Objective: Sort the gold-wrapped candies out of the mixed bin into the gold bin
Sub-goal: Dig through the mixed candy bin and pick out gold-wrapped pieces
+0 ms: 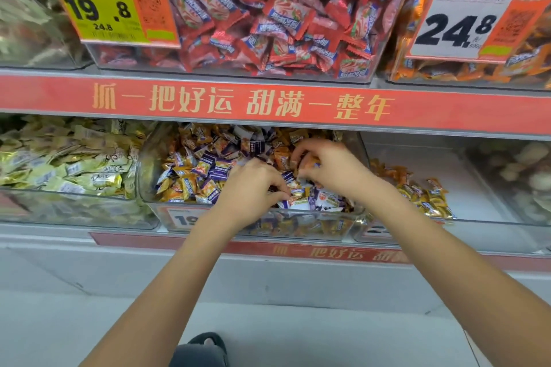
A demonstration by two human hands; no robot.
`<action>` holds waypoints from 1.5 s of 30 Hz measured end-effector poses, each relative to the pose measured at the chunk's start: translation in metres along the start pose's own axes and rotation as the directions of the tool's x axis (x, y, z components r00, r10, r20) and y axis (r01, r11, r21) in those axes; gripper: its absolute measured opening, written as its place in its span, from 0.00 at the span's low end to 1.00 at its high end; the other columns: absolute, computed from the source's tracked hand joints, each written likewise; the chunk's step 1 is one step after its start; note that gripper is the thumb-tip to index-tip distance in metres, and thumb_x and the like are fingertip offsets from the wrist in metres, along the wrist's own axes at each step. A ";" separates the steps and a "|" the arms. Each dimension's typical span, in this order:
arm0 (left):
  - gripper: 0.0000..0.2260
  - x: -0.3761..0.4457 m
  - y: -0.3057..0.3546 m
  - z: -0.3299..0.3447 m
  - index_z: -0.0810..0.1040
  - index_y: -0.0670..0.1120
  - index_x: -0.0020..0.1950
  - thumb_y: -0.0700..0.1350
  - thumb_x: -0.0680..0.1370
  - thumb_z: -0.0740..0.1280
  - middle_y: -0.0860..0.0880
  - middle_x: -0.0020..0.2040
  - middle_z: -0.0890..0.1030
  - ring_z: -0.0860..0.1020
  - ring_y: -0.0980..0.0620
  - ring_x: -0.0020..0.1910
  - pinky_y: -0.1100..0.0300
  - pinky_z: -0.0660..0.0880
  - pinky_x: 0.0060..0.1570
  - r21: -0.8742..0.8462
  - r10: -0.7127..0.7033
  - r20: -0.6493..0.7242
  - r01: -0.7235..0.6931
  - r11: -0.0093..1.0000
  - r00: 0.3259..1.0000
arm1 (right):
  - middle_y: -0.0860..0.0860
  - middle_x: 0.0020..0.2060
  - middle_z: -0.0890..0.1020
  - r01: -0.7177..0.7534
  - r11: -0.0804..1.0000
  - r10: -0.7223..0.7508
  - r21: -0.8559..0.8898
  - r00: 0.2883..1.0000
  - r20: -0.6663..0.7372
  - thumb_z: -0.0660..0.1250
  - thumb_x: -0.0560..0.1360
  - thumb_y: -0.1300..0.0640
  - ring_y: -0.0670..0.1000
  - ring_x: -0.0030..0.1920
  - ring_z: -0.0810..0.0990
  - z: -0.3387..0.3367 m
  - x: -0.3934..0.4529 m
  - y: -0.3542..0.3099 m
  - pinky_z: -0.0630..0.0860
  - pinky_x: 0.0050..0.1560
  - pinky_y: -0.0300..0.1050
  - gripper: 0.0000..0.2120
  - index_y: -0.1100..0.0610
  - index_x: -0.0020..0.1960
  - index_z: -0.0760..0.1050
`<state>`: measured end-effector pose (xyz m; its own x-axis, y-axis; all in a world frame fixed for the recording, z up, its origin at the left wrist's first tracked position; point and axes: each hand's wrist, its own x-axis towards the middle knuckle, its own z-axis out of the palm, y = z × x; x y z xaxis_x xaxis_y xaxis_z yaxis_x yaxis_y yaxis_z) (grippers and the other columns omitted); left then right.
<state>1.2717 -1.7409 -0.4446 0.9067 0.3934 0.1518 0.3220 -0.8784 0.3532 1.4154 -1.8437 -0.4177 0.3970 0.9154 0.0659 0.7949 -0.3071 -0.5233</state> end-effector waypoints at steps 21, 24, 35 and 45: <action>0.07 -0.016 -0.012 -0.024 0.82 0.52 0.51 0.50 0.74 0.71 0.53 0.56 0.80 0.71 0.47 0.58 0.52 0.66 0.56 0.082 -0.028 -0.164 0.042 0.996 0.986 | 0.46 0.45 0.75 -0.116 0.993 0.091 -0.015 0.845 -0.527 0.64 0.79 0.54 0.46 0.46 0.71 -0.015 -0.069 -0.004 0.61 0.43 0.36 0.06 0.55 0.51 0.75; 0.08 -0.015 -0.008 -0.022 0.82 0.52 0.52 0.52 0.75 0.69 0.54 0.56 0.78 0.70 0.48 0.59 0.50 0.68 0.58 0.080 -0.037 -0.067 0.043 0.996 0.997 | 0.54 0.46 0.78 -0.275 0.961 0.234 0.039 0.723 -0.650 0.62 0.79 0.56 0.55 0.48 0.73 -0.016 -0.098 0.032 0.62 0.44 0.43 0.06 0.60 0.51 0.73; 0.14 -0.009 -0.003 -0.021 0.78 0.54 0.59 0.56 0.77 0.65 0.53 0.61 0.76 0.69 0.47 0.62 0.52 0.65 0.60 0.166 -0.101 -0.045 0.107 0.980 0.994 | 0.56 0.54 0.79 -0.068 0.933 -0.086 -0.353 0.912 -0.401 0.65 0.77 0.59 0.59 0.57 0.73 0.009 -0.044 -0.012 0.72 0.51 0.52 0.10 0.61 0.56 0.78; 0.10 -0.012 -0.012 -0.020 0.80 0.53 0.56 0.52 0.76 0.68 0.53 0.59 0.78 0.69 0.48 0.60 0.51 0.68 0.60 0.096 -0.087 -0.076 0.094 0.991 0.993 | 0.55 0.63 0.75 -0.197 0.955 0.193 -0.222 0.980 -0.039 0.71 0.73 0.47 0.57 0.61 0.76 0.027 0.043 -0.021 0.72 0.50 0.45 0.32 0.57 0.71 0.63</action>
<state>1.2521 -1.7300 -0.4322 0.8519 0.4881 0.1900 0.4309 -0.8593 0.2754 1.4030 -1.7908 -0.4271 0.5605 0.8282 -0.0036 0.7829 -0.5313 -0.3237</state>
